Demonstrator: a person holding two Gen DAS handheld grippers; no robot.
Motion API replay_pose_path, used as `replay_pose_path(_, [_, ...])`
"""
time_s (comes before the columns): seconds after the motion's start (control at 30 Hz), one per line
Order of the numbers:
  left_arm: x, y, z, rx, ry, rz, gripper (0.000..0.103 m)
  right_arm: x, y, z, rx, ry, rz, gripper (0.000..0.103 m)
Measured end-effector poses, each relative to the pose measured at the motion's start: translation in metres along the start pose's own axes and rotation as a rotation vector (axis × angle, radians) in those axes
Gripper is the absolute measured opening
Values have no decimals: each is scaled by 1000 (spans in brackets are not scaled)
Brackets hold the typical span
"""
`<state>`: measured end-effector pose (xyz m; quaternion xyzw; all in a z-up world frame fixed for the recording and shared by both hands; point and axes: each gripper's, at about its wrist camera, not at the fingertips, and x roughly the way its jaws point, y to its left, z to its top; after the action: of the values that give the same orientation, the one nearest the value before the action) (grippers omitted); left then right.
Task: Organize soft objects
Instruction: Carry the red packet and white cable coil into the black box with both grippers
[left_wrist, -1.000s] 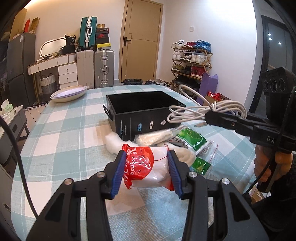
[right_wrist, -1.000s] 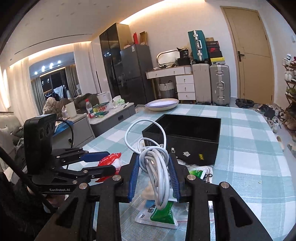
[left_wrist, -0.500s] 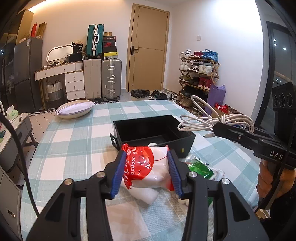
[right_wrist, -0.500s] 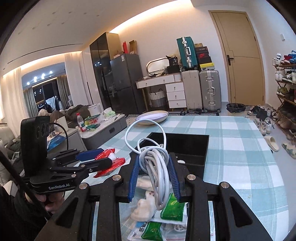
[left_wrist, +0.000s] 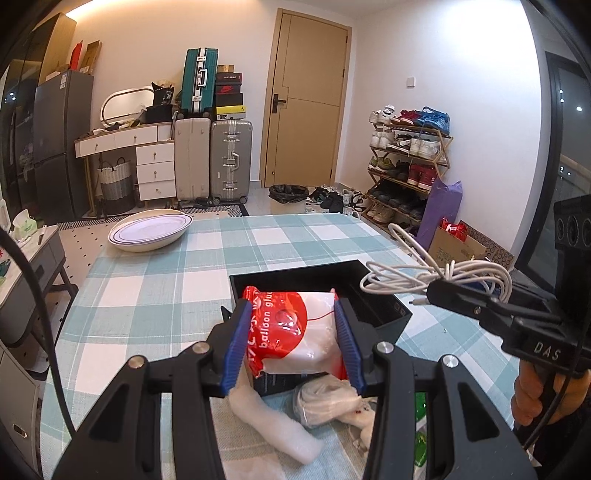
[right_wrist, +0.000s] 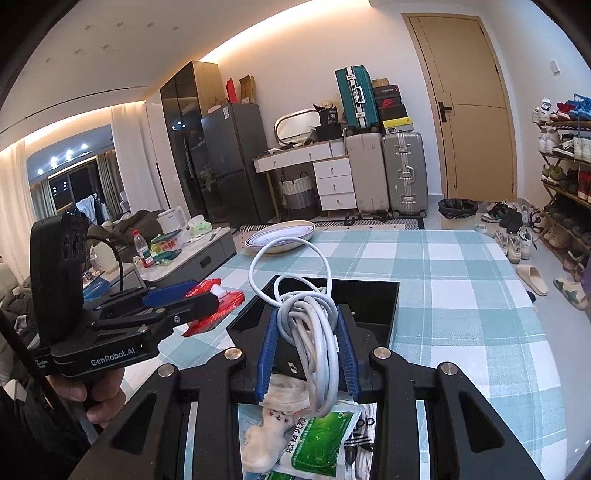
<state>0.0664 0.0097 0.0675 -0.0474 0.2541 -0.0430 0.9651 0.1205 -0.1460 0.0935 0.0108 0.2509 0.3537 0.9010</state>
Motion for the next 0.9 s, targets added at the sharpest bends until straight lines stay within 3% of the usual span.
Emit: replay_pose_path(0.9, [77, -5, 7, 16, 105, 57, 45, 78, -20, 3, -96, 141, -114, 31])
